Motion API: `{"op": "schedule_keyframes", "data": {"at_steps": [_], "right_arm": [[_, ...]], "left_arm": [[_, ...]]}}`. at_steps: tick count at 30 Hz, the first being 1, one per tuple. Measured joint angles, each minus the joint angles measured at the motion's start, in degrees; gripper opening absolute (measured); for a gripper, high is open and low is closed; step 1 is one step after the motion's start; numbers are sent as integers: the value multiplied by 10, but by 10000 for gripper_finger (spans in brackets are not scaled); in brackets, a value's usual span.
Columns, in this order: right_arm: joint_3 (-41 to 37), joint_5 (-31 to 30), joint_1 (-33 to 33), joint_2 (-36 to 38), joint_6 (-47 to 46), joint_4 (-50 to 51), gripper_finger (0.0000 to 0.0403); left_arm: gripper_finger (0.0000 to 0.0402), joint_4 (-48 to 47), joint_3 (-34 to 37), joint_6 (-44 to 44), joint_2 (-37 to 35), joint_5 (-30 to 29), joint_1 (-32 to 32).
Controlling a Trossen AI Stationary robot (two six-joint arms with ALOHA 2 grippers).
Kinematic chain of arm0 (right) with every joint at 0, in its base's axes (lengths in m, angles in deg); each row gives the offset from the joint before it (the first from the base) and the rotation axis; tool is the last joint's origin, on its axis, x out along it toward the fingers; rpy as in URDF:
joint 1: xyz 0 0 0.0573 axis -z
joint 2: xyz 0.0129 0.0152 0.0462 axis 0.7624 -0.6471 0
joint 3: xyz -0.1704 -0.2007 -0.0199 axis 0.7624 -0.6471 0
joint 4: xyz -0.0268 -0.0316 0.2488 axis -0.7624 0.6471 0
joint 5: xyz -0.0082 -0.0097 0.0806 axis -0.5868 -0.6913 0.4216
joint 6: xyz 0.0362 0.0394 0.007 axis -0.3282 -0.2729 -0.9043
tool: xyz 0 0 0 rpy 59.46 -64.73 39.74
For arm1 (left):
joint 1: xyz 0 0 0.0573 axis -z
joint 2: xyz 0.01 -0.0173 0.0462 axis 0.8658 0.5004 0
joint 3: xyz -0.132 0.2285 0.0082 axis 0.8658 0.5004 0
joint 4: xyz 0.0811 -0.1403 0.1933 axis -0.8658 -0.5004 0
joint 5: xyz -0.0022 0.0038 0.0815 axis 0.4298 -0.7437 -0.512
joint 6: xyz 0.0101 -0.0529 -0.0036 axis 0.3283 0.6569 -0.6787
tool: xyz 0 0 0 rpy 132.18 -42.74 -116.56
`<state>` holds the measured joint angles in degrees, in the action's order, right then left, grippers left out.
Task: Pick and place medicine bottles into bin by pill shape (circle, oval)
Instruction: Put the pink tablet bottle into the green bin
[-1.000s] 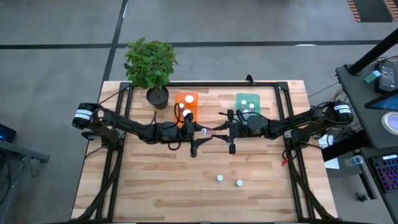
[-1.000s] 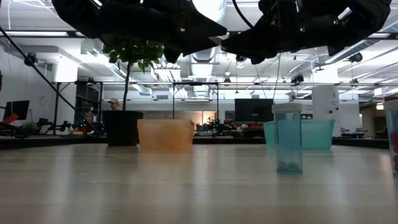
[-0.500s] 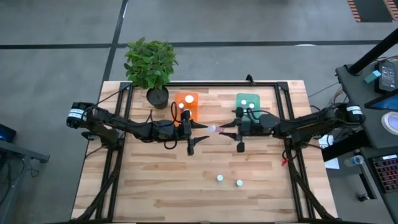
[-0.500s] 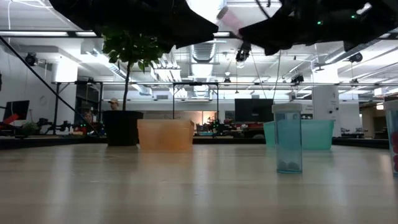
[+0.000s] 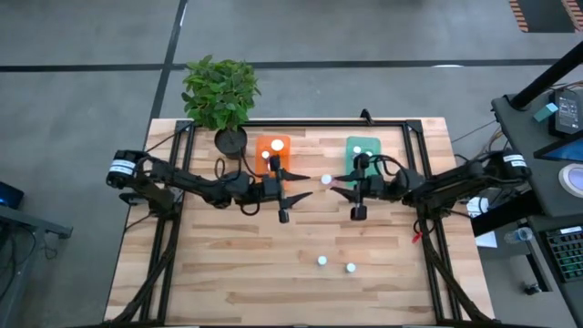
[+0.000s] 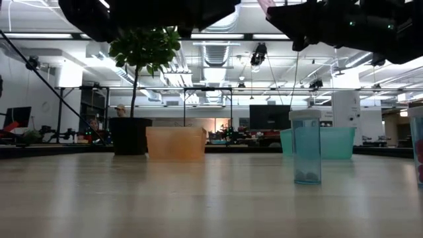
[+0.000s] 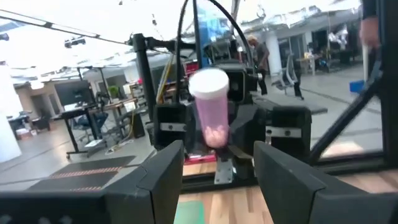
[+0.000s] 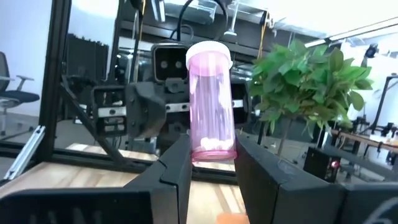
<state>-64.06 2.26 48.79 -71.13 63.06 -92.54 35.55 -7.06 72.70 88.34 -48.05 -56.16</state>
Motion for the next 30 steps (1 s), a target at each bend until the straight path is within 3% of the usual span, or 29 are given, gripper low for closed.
{"op": "schedule_keyframes", "data": {"at_steps": [7, 17, 24, 30], "right_arm": [[0, -1, 0, -14, 5, 4, 96], [-2, -11, 0, -8, 5, 23, 96], [-2, -12, 0, -8, 2, 29, 96], [-2, -12, 0, -8, 1, 30, 96]], "left_arm": [[178, -14, -2, -23, -16, 3, -1], [178, -140, -59, -17, -30, 3, -3], [180, -140, -69, -7, -30, 29, -4], [222, -141, -75, 13, -26, 29, -4]]}}
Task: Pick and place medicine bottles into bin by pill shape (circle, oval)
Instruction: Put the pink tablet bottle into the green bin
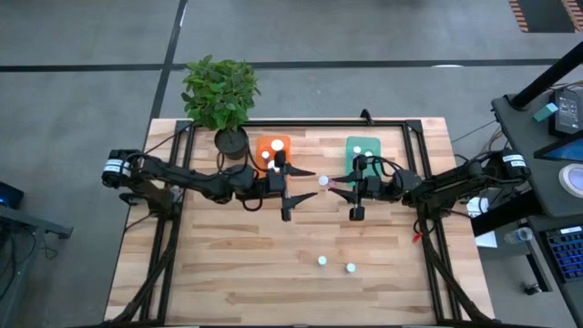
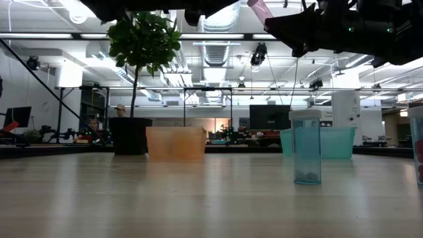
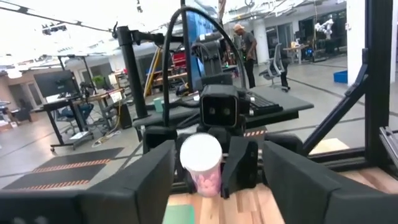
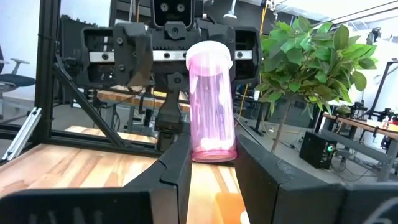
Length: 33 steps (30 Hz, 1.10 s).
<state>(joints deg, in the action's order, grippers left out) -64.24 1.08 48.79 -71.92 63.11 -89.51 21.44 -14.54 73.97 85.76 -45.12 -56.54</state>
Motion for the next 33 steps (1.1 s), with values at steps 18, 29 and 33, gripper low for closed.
{"op": "schedule_keyframes", "data": {"at_steps": [18, 29, 33], "right_arm": [[1, 0, 0, 0, -2, 9, 96], [1, 0, 0, 0, -2, 9, 96], [1, 0, 0, 0, -2, 9, 96]], "left_arm": [[258, 52, -34, -2, 62, -2, -11], [258, 52, -37, 0, 80, 0, -19], [258, 60, -41, -4, 87, 0, -20]]}}
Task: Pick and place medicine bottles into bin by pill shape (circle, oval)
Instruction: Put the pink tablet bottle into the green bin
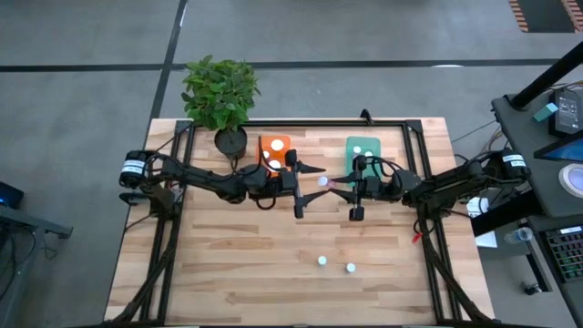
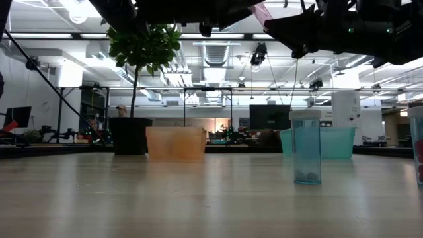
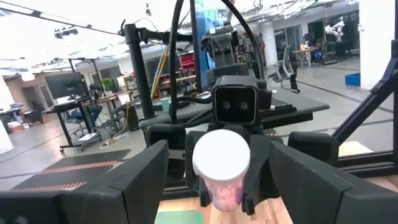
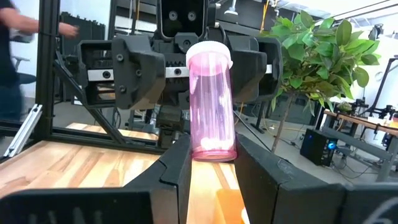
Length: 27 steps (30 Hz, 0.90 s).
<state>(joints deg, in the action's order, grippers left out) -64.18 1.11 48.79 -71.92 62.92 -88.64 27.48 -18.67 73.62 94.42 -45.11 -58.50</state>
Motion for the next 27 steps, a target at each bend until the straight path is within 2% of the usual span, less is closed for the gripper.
{"op": "schedule_keyframes", "data": {"at_steps": [5, 18, 23, 27], "right_arm": [[0, 0, 0, 0, 0, 0, 96], [0, 0, 0, 0, 0, 0, 96], [0, 0, 0, 0, 0, 0, 97], [0, 0, 0, 0, -9, 0, 115]], "left_arm": [[246, 0, 0, -1, -1, 7, 0], [139, 1, 0, 3, -3, 7, 0], [116, 1, 1, 3, -3, 7, 0], [105, 0, 1, 3, -3, 7, 0]]}}
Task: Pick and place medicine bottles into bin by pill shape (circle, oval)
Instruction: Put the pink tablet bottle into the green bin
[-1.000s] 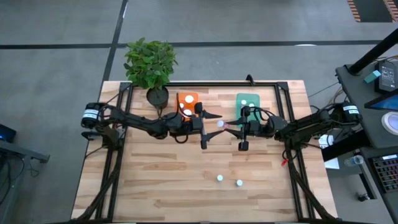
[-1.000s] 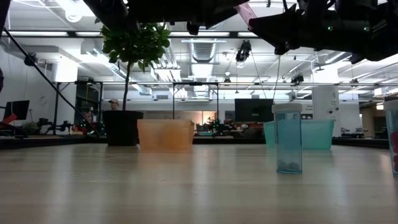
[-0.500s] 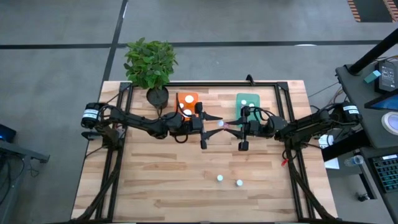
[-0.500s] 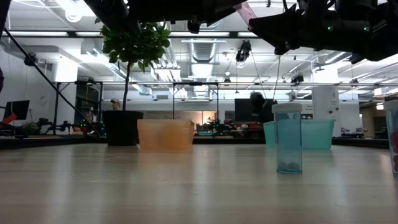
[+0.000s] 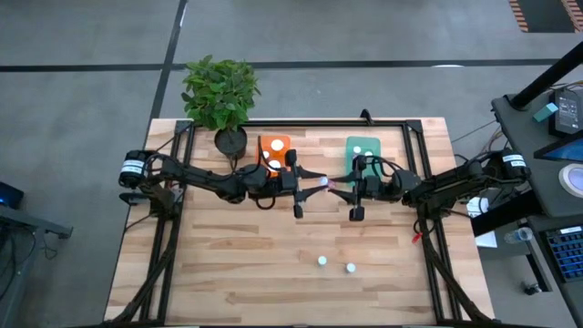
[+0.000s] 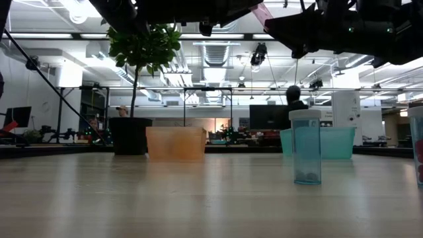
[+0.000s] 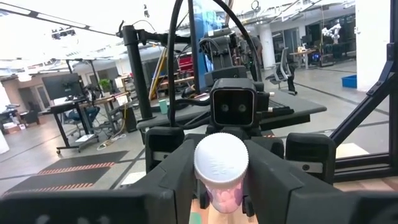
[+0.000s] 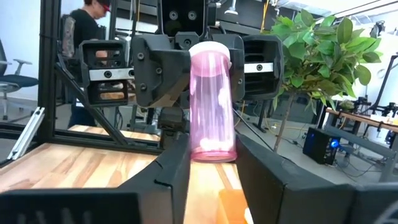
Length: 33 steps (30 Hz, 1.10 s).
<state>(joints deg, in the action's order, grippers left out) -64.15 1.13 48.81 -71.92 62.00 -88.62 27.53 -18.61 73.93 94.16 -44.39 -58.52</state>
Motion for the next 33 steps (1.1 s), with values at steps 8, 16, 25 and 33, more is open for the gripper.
{"op": "schedule_keyframes", "data": {"at_steps": [8, 16, 25, 33], "right_arm": [[0, 0, 0, 7, -28, 3, 189], [0, -36, 0, 111, -48, 145, 242], [3, -62, 0, 306, -86, 328, 240], [76, -61, 1, 385, -91, 494, 220]], "left_arm": [[100, 0, 0, 0, 0, 0, 0], [99, -7, 0, -2, -5, -2, 0], [98, -200, -91, -8, 3, -26, -8], [98, -254, -183, -14, 86, -28, -27]]}}
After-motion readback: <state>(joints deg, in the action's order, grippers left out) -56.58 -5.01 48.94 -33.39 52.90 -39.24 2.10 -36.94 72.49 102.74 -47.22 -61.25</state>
